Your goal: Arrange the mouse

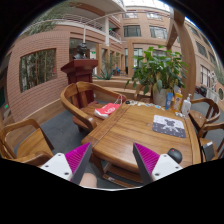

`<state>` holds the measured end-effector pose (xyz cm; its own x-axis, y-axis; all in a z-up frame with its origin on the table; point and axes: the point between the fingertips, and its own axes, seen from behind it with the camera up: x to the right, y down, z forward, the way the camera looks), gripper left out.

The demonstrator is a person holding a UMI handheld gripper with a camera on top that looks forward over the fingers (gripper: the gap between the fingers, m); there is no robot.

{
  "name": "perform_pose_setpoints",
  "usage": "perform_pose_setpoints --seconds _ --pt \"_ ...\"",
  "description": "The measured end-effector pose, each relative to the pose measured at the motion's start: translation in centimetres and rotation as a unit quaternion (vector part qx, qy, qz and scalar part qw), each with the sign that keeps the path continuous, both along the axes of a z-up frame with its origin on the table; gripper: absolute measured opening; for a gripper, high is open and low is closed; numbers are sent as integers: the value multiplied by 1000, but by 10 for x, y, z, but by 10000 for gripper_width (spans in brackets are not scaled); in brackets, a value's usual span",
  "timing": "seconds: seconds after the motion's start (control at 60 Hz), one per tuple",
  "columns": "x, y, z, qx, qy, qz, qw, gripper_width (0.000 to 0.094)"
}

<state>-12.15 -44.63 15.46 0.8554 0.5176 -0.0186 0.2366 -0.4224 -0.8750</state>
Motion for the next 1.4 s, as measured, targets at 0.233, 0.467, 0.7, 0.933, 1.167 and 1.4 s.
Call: perform_pose_setpoints --seconds 0.233,0.467,0.7,0.933,1.167,1.4 --pt "67 13 -70 -54 -22 -56 997 850" --pt "184 59 -132 -78 -53 -165 982 848" --pt "261 131 -148 -52 -66 -227 970 848" --pt "272 180 -164 -55 -70 -217 972 842" --pt "282 219 -167 -61 -38 -239 968 706" --pt "290 230 -166 -41 -35 -280 959 393"
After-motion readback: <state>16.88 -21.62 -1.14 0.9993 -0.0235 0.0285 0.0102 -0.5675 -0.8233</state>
